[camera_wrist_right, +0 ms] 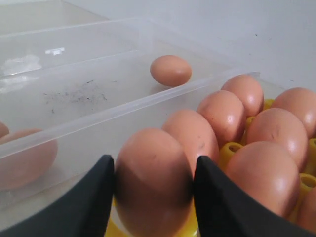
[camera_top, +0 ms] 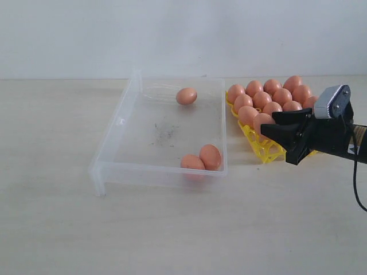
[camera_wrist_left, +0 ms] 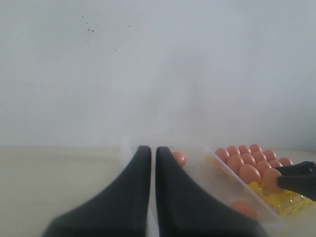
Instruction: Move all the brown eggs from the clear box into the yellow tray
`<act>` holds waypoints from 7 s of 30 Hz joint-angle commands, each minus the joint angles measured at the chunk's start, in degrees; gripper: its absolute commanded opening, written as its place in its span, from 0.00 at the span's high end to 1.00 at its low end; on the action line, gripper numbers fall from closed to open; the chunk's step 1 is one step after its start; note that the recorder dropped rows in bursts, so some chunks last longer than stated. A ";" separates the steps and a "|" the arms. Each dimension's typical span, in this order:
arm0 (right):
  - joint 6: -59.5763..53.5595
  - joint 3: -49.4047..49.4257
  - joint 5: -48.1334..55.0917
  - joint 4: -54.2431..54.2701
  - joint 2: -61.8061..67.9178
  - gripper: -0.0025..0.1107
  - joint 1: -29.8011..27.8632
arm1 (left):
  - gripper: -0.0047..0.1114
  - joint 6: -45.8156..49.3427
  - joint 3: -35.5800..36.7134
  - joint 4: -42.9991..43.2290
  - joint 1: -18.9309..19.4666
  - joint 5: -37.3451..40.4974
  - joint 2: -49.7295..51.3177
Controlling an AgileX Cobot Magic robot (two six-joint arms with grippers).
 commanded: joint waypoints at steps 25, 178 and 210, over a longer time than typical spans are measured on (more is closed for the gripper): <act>3.80 -0.19 -0.59 0.34 0.23 0.46 -0.24 | 0.93 0.22 0.21 0.17 0.22 -0.08 -0.19; -35.79 -89.85 123.73 102.90 26.94 0.55 22.22 | 0.93 0.22 0.21 0.17 0.22 -0.28 -0.19; -53.25 -89.85 111.63 102.70 32.39 0.98 25.24 | 0.93 0.22 0.21 0.17 0.22 0.39 -0.19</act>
